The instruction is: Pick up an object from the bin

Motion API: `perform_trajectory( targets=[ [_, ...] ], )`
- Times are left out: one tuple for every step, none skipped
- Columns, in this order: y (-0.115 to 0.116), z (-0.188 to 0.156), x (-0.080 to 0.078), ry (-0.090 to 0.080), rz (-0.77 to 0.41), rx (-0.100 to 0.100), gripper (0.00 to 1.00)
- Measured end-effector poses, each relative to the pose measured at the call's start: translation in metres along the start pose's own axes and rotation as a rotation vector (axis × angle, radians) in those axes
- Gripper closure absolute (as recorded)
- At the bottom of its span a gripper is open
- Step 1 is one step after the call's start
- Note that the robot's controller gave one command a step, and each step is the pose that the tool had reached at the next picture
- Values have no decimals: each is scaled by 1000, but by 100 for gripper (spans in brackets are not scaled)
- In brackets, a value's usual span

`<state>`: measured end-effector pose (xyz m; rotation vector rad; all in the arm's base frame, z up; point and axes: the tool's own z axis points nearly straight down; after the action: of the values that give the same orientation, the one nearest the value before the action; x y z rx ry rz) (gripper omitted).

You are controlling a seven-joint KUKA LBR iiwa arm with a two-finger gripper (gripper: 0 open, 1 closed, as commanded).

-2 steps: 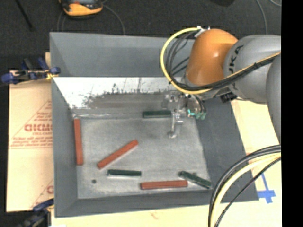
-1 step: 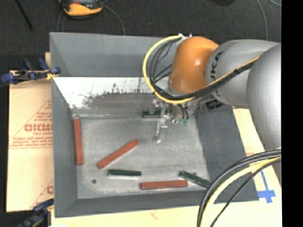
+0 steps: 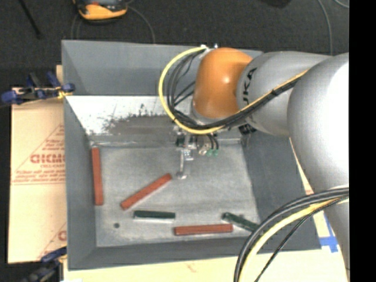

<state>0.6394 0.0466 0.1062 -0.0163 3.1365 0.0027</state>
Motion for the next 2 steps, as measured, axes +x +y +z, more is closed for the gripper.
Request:
perform_trajectory(
  targets=[
    [-9,7,4,1,-38,0,0],
    [15,10,35,1,81,2,0]
  ],
)
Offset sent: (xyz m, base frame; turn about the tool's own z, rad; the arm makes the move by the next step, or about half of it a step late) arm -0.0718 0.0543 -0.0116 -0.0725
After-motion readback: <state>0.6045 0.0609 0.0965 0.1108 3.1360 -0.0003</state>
